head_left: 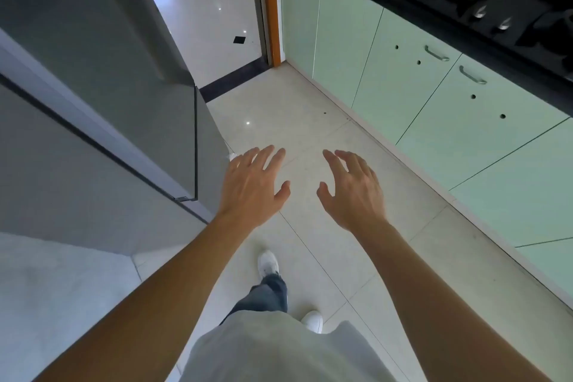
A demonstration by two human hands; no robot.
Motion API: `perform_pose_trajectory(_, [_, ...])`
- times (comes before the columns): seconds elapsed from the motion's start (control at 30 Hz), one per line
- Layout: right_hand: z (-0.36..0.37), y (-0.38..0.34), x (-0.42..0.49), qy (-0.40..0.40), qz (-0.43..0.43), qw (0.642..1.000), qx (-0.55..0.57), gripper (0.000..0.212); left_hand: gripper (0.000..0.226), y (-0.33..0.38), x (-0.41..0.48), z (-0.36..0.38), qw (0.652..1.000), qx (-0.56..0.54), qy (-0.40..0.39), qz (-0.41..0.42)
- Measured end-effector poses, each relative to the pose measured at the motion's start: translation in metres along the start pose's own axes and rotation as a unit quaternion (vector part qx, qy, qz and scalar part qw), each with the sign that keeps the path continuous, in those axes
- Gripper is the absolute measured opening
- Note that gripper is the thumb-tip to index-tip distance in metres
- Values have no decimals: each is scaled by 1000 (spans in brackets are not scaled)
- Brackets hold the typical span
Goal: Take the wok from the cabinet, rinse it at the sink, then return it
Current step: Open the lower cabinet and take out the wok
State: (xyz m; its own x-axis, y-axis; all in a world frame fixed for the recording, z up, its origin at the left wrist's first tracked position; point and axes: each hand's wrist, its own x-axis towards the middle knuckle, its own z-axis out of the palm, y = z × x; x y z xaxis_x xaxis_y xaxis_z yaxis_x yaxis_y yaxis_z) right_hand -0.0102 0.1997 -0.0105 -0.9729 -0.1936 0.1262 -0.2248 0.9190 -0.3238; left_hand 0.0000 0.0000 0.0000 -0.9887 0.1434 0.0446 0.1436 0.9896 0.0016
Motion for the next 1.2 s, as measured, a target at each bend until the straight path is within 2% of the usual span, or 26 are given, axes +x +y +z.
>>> perform_pose_trajectory(0.27, [15, 6, 59, -21, 13, 1000, -9, 58, 64, -22, 63, 22, 1000, -25, 9, -8])
perform_pose_trajectory(0.67, [33, -11, 226, -16, 59, 998, -29, 60, 62, -96, 213, 33, 997, -76, 3, -25])
perform_pose_trajectory(1.2, [73, -15, 384, -38, 37, 998, -20, 59, 66, -148, 364, 51, 996, -80, -13, -42])
